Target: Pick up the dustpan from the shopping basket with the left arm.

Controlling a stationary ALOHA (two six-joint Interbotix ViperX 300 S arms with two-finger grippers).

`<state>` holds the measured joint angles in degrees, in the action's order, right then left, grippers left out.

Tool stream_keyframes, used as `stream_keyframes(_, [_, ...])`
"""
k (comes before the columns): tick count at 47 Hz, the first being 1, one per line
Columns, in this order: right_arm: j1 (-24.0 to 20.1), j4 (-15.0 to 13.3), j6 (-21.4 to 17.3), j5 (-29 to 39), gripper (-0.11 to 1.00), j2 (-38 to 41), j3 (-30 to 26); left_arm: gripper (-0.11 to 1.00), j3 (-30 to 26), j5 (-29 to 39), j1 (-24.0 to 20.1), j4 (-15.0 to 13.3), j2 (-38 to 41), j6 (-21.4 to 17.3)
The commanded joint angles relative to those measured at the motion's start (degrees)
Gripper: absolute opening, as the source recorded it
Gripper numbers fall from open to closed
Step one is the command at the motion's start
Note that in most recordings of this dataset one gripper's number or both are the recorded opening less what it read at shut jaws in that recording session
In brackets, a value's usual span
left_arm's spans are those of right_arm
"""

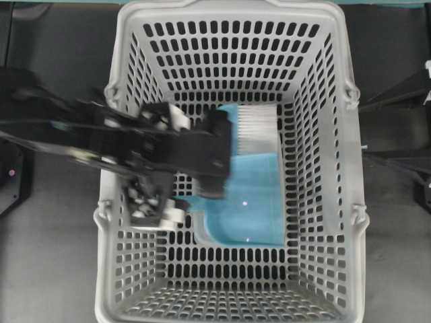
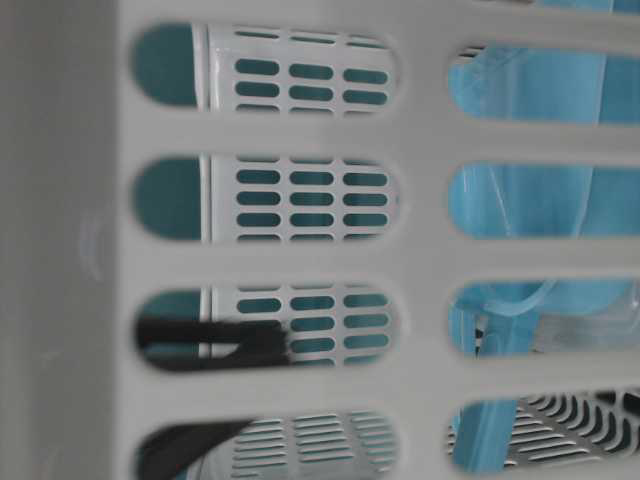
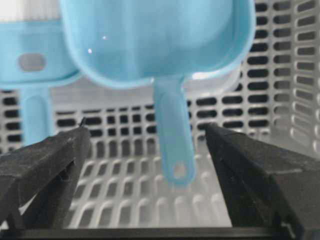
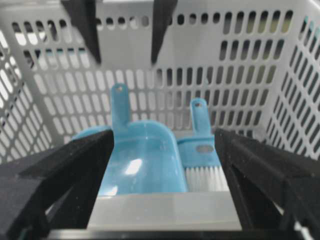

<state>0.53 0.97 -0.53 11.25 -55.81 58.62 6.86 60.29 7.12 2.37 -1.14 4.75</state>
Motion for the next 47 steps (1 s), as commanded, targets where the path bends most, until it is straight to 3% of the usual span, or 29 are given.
stream_keyframes(1, [0.0, 0.09, 0.0, -0.26, 0.78, 0.26, -1.49, 0.89, -1.58, 0.44, 0.79, 0.18, 2.72, 1.05])
stream_keyframes(12, [0.0, 0.09, -0.18, -0.26, 0.78, 0.18, -1.41, 0.88, 0.44, 0.97, 1.32, 0.18, 6.68, 4.57])
stream_keyframes(31, [0.0, 0.09, -0.26, -0.26, 0.78, 0.26, -0.97, 0.87, 4.13, -3.08, 1.41, 0.18, 7.73, 4.39])
stream_keyframes(36, [-0.26, 0.09, -0.26, -0.26, 0.78, 0.18, -0.62, 0.72, 4.31, -3.87, 1.85, 0.18, 7.65, 4.31])
stream_keyframes(43, [-0.35, 0.09, -0.44, -0.44, 0.78, 0.18, -0.44, 0.3, 4.92, -5.01, 2.9, 0.18, 7.47, 4.31])
stream_keyframes(47, [-0.35, 0.09, -0.53, -0.35, 0.78, 0.0, -0.35, 0.3, 5.01, -5.19, 2.9, 0.18, 7.21, 4.66])
